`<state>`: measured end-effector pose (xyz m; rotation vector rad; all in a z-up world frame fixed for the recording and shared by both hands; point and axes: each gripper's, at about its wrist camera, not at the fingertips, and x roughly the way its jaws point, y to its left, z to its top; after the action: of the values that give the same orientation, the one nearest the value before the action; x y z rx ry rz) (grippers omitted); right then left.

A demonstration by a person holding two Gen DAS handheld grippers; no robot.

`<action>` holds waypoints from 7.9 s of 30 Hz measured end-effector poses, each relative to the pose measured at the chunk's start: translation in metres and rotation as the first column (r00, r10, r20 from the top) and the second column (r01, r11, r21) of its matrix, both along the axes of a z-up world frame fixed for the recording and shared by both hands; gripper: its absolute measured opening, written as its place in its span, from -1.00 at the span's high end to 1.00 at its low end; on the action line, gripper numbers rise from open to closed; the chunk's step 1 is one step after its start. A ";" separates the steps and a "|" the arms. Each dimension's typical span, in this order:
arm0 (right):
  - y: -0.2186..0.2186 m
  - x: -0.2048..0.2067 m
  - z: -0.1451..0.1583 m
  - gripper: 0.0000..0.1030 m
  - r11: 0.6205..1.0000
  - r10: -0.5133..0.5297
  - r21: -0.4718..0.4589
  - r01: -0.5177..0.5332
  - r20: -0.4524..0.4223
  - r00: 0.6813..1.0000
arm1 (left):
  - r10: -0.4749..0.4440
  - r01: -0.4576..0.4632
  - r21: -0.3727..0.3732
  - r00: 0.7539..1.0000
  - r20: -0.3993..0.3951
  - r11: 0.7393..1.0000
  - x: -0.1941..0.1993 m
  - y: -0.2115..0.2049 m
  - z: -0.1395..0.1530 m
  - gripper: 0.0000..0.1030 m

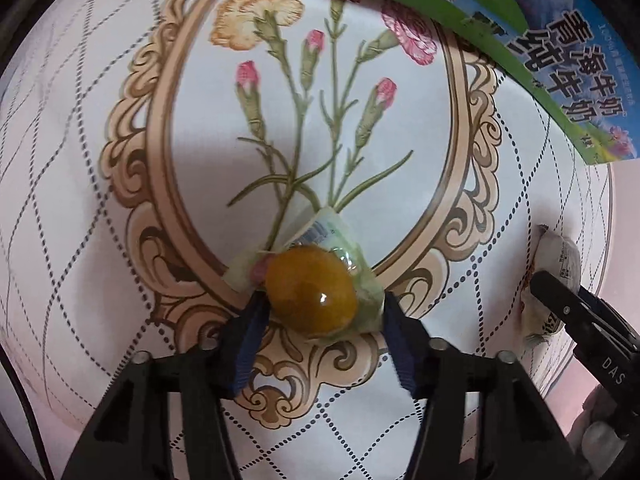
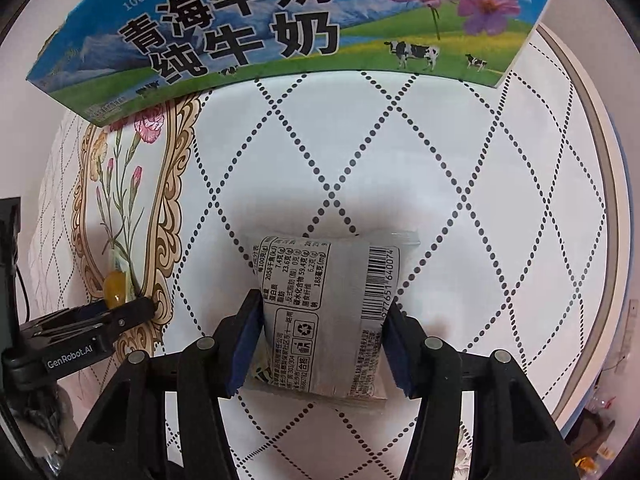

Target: Organize snacks

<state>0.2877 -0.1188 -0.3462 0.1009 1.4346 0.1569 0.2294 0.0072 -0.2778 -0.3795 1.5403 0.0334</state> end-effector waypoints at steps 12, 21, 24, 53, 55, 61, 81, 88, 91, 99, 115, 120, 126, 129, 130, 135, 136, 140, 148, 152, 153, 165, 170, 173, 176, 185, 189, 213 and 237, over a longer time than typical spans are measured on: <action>-0.017 -0.002 0.072 -0.04 0.991 0.000 0.131 -0.013 0.098 0.995 | -0.042 0.048 -0.074 0.995 0.087 0.996 0.003 -0.043 0.062 0.18; -0.039 0.045 0.168 -0.04 0.982 -0.027 0.185 -0.026 0.279 0.960 | -0.154 0.194 -0.104 0.940 0.305 0.975 0.065 -0.071 0.178 0.18; -0.050 0.073 0.183 -0.04 0.987 -0.039 0.160 -0.014 0.322 0.946 | -0.186 0.222 -0.067 0.920 0.344 0.973 0.105 -0.066 0.206 0.18; -0.044 0.183 0.112 -0.95 0.990 -0.026 0.138 0.009 0.125 0.992 | -0.239 0.226 0.111 0.963 0.123 0.968 0.204 -0.005 0.128 -0.71; -0.047 0.182 0.114 -0.95 0.996 -0.029 0.087 0.017 0.148 0.989 | -0.243 0.225 0.131 0.960 0.141 0.965 0.201 -0.007 0.133 -0.71; -0.052 0.170 0.124 -0.95 0.999 -0.017 -0.042 0.026 0.199 0.980 | -0.269 0.219 0.242 0.942 0.200 0.945 0.193 -0.013 0.147 -0.73; -0.061 0.141 0.155 -0.96 0.997 -0.059 -0.038 0.072 0.276 0.959 | -0.253 0.180 0.258 0.924 0.287 0.949 0.170 -0.012 0.175 -0.97; -0.063 0.102 0.196 -0.98 0.996 -0.068 -0.027 0.083 0.366 0.928 | -0.262 0.162 0.269 0.882 0.391 0.949 0.134 -0.014 0.212 -0.99; -0.064 0.081 0.216 -0.98 0.997 -0.067 -0.016 0.080 0.402 0.913 | -0.252 0.145 0.264 0.864 0.436 0.954 0.115 -0.014 0.231 -0.99; -0.069 0.019 0.261 -0.99 0.997 -0.064 0.002 0.072 0.486 0.871 | -0.261 0.098 0.314 0.804 0.535 0.944 0.051 -0.018 0.285 -0.99; -0.070 -0.084 0.331 -1.00 0.999 -0.031 -0.006 0.044 0.602 0.798 | -0.226 0.022 0.318 0.751 0.620 0.948 -0.040 -0.014 0.336 -0.99; -0.068 -0.100 0.341 -1.00 0.999 -0.022 -0.007 0.033 0.614 0.789 | -0.240 0.025 0.331 0.741 0.627 0.943 -0.057 -0.016 0.343 -0.99; -0.067 -0.101 0.340 -1.00 0.999 -0.019 -0.018 0.038 0.616 0.788 | -0.246 0.020 0.343 0.736 0.631 0.939 -0.060 -0.018 0.342 -0.99; -0.069 -0.097 0.335 -1.00 0.998 -0.023 -0.027 0.051 0.617 0.786 | -0.240 0.007 0.350 0.740 0.628 0.937 -0.055 -0.016 0.338 -0.99; -0.069 -0.095 0.333 -1.00 0.998 -0.023 -0.035 0.057 0.622 0.783 | -0.237 0.003 0.351 0.743 0.626 0.937 -0.053 -0.016 0.335 -0.99; -0.074 -0.083 0.321 -1.00 0.996 -0.034 -0.043 0.077 0.621 0.783 | -0.223 -0.021 0.356 0.747 0.627 0.934 -0.041 -0.009 0.326 -0.99; -0.075 -0.079 0.319 -1.00 0.996 -0.036 -0.045 0.081 0.620 0.783 | -0.218 -0.027 0.356 0.748 0.627 0.934 -0.038 -0.008 0.324 -0.99; -0.076 -0.064 0.307 -1.00 0.994 -0.042 -0.056 0.097 0.621 0.783 | -0.211 -0.035 0.357 0.751 0.625 0.933 -0.025 -0.006 0.313 -0.99; -0.075 -0.028 0.280 -1.00 0.994 -0.053 -0.047 0.102 0.598 0.800 | -0.210 -0.021 0.360 0.780 0.589 0.933 0.004 -0.009 0.290 -0.99; -0.075 -0.014 0.268 -1.00 0.993 -0.064 -0.045 0.111 0.584 0.809 | -0.227 -0.016 0.388 0.788 0.572 0.922 0.018 -0.012 0.279 -0.99; -0.075 -0.011 0.266 -1.00 0.993 -0.066 -0.043 0.111 0.581 0.812 | -0.227 -0.010 0.384 0.792 0.567 0.923 0.020 -0.013 0.277 -0.99; -0.079 0.008 0.251 -1.00 0.991 -0.076 -0.048 0.124 0.562 0.823 | -0.225 -0.005 0.382 0.802 0.554 0.924 0.038 -0.015 0.264 -0.99; -0.078 0.009 0.251 -1.00 0.991 -0.072 -0.051 0.121 0.562 0.824 | -0.222 -0.002 0.375 0.803 0.552 0.927 0.041 -0.015 0.263 -0.99; -0.078 0.010 0.251 -1.00 0.993 -0.070 -0.043 0.113 0.559 0.826 | -0.223 -0.001 0.374 0.802 0.554 0.927 0.042 -0.016 0.263 -0.99; -0.078 0.012 0.250 -1.00 0.994 -0.072 -0.032 0.108 0.553 0.830 | -0.224 -0.001 0.374 0.800 0.556 0.927 0.042 -0.017 0.264 -0.99; -0.078 0.012 0.251 -1.00 0.994 -0.069 -0.034 0.105 0.553 0.831 | -0.226 0.004 0.372 0.799 0.558 0.928 0.042 -0.019 0.264 -0.99; -0.078 0.012 0.251 -1.00 0.994 -0.067 -0.036 0.105 0.554 0.830 | -0.227 0.005 0.371 0.798 0.558 0.929 0.041 -0.019 0.265 -0.99; -0.083 0.012 0.255 -1.00 0.996 -0.063 -0.023 0.091 0.559 0.827 | -0.245 0.014 0.378 0.784 0.571 0.926 0.035 -0.022 0.274 -0.99; -0.084 0.009 0.258 -1.00 0.996 -0.060 -0.021 0.086 0.559 0.827 | -0.241 0.012 0.378 0.788 0.566 0.926 0.034 -0.022 0.274 -0.99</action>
<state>0.2968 -0.2027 -0.0886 0.0649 0.8413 0.0795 0.2630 -0.0146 -0.0034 0.0216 0.8847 0.0758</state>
